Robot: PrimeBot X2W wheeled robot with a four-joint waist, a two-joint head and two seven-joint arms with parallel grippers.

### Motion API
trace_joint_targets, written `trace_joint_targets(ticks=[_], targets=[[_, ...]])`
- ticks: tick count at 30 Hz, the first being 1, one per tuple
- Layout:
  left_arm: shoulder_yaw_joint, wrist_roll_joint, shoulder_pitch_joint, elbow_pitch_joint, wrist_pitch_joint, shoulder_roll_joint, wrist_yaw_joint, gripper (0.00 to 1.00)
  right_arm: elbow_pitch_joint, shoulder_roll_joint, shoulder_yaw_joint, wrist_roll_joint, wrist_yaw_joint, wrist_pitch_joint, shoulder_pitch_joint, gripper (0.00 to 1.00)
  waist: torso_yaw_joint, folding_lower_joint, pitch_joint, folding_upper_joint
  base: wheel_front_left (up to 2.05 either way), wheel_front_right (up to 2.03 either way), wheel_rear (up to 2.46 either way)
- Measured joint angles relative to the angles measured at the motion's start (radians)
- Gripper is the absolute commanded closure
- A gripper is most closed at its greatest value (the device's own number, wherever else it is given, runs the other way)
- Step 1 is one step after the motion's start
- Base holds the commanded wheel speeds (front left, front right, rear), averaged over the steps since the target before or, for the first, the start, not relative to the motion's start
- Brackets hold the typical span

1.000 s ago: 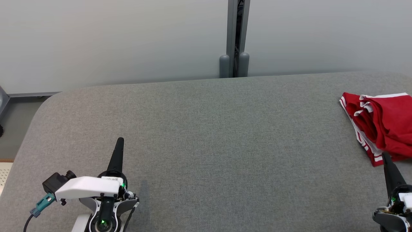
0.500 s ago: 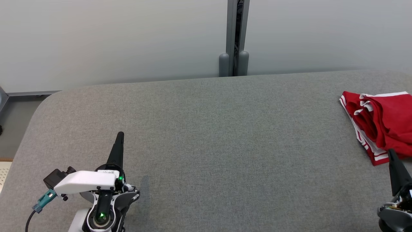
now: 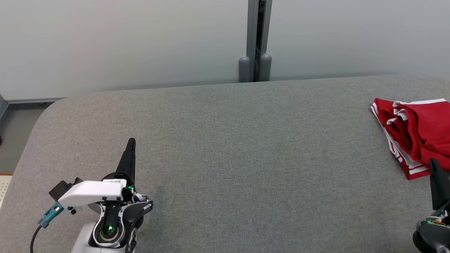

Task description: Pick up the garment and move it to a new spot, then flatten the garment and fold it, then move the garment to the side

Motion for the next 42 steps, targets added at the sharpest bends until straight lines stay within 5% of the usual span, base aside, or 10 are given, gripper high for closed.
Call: trace_joint_targets(ticks=[42], targets=[[-0.001,-0.003,-0.004,0.000,0.000,0.000,-0.003,1.00,0.001,0.010,-0.017,-0.006,0.000,0.015,-0.005,1.00,0.000,0.0000,0.000,0.0000,0.00,0.00,0.00]])
